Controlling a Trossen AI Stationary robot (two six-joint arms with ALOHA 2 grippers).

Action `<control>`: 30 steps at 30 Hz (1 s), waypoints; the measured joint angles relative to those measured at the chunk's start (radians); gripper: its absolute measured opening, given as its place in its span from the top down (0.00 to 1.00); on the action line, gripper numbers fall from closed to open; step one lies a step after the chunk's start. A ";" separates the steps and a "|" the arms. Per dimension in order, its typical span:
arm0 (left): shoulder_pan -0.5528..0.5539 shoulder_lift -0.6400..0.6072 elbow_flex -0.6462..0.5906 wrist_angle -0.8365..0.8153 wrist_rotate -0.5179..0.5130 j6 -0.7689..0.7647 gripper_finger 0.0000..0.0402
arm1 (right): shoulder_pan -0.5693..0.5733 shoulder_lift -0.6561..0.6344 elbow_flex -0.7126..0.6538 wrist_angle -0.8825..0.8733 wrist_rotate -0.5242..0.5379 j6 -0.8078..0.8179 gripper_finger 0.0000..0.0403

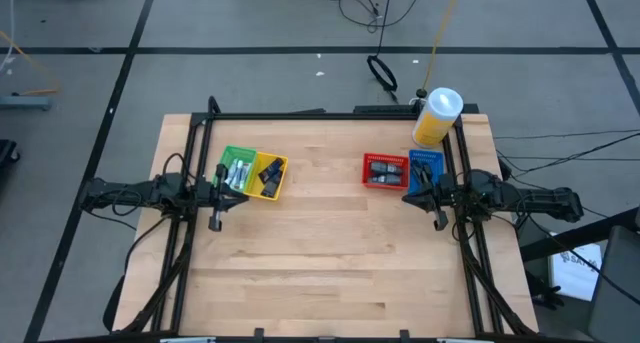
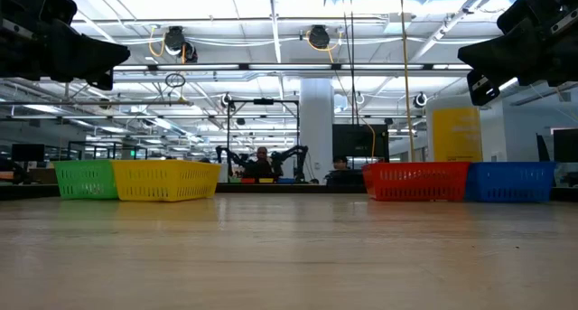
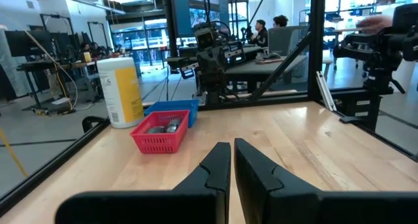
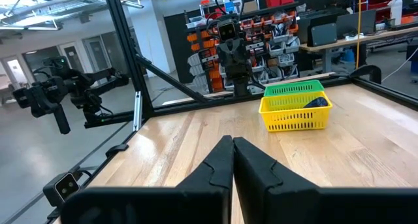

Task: Pick & Place Travel size toiletries
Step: Return to Home Position

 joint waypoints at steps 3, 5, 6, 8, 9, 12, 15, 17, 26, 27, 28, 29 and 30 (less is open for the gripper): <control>0.000 0.000 0.000 0.001 0.000 0.000 0.95 | 0.000 0.000 0.000 0.000 0.000 0.000 0.99; 0.000 0.000 0.000 0.001 0.000 0.000 0.95 | 0.000 0.000 0.000 0.000 0.000 0.000 0.99; 0.000 0.000 0.000 0.001 0.000 0.000 0.95 | 0.000 0.000 0.000 0.000 0.000 0.000 0.99; 0.000 0.000 0.000 0.001 0.001 0.000 0.95 | 0.000 -0.008 0.000 -0.004 0.000 -0.014 0.99; 0.000 0.000 0.001 0.001 0.001 0.000 0.95 | 0.000 -0.023 0.000 -0.016 0.001 -0.049 0.99; 0.000 0.000 0.001 0.002 0.002 0.000 0.95 | 0.000 -0.031 0.000 -0.025 0.035 -0.175 0.99; 0.000 0.000 0.002 0.002 0.002 0.000 0.95 | 0.002 -0.032 0.000 -0.029 0.079 -0.207 0.99; 0.000 0.000 0.002 0.002 0.002 0.000 0.95 | 0.002 -0.031 0.000 -0.058 0.117 -0.188 0.99; 0.000 0.000 0.002 0.003 0.002 0.000 0.95 | 0.002 -0.030 0.000 -0.063 0.152 -0.185 0.99; 0.000 0.000 0.002 0.003 0.002 0.000 0.95 | 0.002 -0.028 0.000 -0.055 0.153 -0.187 0.99; 0.000 0.000 0.002 0.003 0.002 0.000 0.95 | 0.002 -0.025 0.000 -0.051 0.155 -0.188 0.99; 0.000 0.000 0.002 0.003 0.002 0.000 0.95 | 0.002 -0.023 0.000 -0.050 0.155 -0.188 0.99; 0.000 0.000 0.002 0.003 0.002 0.000 0.95 | 0.002 -0.023 0.000 -0.049 0.155 -0.188 0.99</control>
